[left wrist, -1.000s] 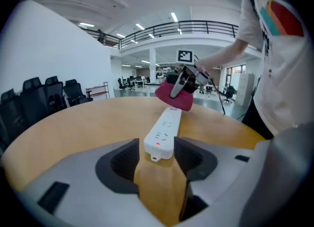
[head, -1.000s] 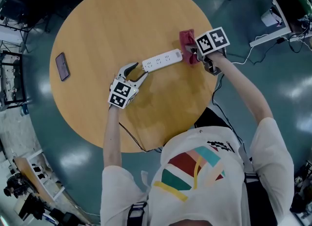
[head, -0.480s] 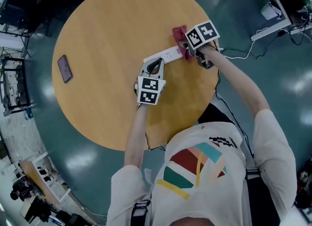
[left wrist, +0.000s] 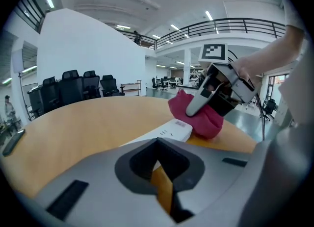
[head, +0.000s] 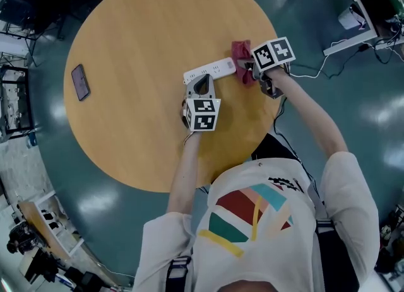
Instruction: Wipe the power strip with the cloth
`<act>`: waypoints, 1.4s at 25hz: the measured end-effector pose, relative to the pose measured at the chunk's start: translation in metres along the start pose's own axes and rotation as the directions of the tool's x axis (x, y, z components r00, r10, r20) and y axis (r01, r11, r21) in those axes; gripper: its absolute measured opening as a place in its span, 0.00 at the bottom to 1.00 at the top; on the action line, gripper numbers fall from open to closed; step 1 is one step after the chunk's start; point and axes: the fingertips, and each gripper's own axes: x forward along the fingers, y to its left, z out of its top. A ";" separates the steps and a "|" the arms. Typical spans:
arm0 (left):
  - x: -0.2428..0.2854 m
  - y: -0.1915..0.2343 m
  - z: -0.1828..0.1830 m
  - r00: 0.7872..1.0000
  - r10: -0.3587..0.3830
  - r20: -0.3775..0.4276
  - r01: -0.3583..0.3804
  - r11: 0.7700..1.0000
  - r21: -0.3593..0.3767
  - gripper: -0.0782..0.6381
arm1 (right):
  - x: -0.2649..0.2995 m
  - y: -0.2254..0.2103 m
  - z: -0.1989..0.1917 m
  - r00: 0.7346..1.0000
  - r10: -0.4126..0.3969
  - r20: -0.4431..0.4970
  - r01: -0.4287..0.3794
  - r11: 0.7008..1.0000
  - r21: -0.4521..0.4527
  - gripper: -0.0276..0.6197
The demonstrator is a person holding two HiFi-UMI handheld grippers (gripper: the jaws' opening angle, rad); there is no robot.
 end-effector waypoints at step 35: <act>0.007 0.031 0.008 0.983 0.181 0.012 -0.173 0.953 -0.250 0.17 | 0.092 0.200 0.050 0.705 -0.354 -0.614 -0.696 -0.513 -0.503 0.10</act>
